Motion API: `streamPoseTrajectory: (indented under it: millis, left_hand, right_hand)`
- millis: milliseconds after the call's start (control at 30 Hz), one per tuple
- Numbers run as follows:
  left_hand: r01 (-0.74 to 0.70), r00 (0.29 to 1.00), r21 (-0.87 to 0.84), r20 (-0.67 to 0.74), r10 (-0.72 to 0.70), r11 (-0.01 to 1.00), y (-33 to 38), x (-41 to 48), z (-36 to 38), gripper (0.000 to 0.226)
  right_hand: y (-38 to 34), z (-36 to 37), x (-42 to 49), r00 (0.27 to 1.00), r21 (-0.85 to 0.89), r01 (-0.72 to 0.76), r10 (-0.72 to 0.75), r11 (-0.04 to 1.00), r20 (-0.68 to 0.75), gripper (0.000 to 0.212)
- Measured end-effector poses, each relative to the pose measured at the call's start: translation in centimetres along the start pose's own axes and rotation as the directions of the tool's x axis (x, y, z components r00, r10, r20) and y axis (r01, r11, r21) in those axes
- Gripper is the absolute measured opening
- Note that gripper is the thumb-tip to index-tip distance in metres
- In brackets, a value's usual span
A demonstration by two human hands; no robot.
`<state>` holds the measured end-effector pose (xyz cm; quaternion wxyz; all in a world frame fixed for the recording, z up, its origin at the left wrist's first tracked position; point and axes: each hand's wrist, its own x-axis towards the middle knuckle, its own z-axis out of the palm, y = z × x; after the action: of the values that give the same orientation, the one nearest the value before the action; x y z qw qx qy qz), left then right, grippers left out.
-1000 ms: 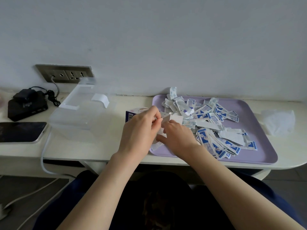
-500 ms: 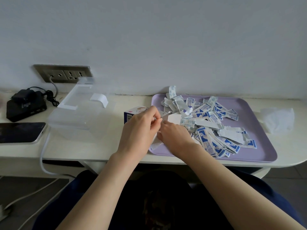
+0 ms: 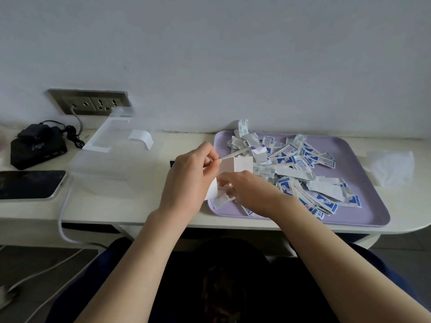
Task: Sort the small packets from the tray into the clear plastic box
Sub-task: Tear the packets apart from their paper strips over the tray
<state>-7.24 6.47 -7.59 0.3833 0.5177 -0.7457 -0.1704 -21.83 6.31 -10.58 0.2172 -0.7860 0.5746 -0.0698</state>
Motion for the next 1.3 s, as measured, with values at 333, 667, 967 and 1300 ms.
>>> streamPoseTrajectory:
  millis: [333, 667, 967, 1300]
  left_hand:
    - [-0.031, 0.999, -0.040, 0.020, 0.032, 0.999, -0.1, -0.2, 0.0, 0.021]
    - [-0.069, 0.991, -0.054, 0.112, 0.075, 0.996, 0.2, -0.8, 0.9, 0.023]
    - [-0.054, 0.998, 0.015, 0.029, 0.053, 0.998, -0.3, -0.4, 0.7, 0.015]
    - [-0.052, 0.998, 0.113, -0.023, 0.055, 0.992, -1.3, 0.0, -0.4, 0.009]
  right_hand:
    - [-0.2, -0.2, 0.3, 0.997, 0.117, -0.048, 0.041, 0.992, 0.060, 0.021]
    - [-0.7, 1.3, 2.0, 0.999, -0.256, 0.029, -0.022, 0.966, 0.027, 0.027]
    - [-0.4, 0.8, 1.6, 0.997, -0.320, -0.045, 0.022, 0.946, -0.077, 0.026]
    - [0.7, -1.0, -0.5, 0.996, -0.287, -0.054, 0.032, 0.956, -0.080, 0.022]
